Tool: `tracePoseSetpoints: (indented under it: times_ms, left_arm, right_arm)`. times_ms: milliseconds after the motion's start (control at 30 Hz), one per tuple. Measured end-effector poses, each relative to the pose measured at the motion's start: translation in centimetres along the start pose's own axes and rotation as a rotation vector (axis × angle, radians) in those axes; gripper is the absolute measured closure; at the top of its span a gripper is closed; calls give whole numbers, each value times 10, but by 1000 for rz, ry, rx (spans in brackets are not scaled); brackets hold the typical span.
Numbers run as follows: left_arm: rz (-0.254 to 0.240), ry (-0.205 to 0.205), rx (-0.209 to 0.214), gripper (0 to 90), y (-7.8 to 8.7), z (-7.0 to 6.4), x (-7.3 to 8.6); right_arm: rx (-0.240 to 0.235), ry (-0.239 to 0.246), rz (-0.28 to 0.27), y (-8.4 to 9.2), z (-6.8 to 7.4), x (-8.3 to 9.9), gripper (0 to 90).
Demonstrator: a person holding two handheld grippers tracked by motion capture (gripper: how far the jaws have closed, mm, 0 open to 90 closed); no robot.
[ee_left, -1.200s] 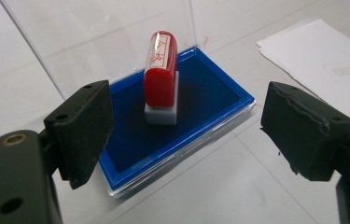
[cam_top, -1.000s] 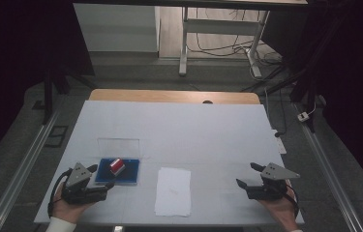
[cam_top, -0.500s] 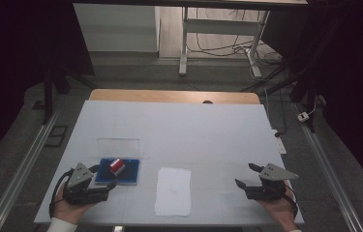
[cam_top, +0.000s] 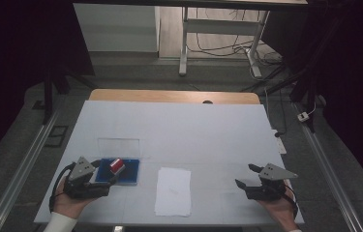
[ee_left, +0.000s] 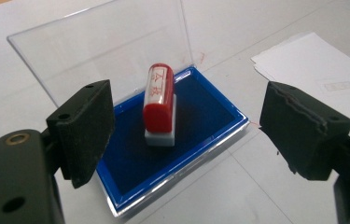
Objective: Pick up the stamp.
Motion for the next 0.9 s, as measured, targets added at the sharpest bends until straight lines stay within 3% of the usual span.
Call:
tracePoseSetpoints:
  times_ms: [500, 633, 733, 900]
  left_arm:
    - [88, -11, -1, 193, 1, 16, -14]
    - [145, -9, -11, 209, -6, 22, -14]
    - [158, -9, -9, 223, -9, 23, -16]
    - [212, -36, 6, 258, -20, 23, -19]
  right_arm:
    - [-11, -5, 20, -3, -1, 3, 234]
    - [-14, -1, 31, -5, 1, 4, 237]
    - [-9, 0, 37, -6, 1, 4, 238]
    - [-15, -1, 41, -7, 1, 5, 243]
Point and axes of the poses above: each handheld gripper's, and its own axes: y roughly backward along the jaws, x roughly out of its underside, z roughly to its left, the point moved 7 cm from there along -y, roughly forward along the jaws, and after that the axes turned 13 degrees about z, right-handed, at the moved point
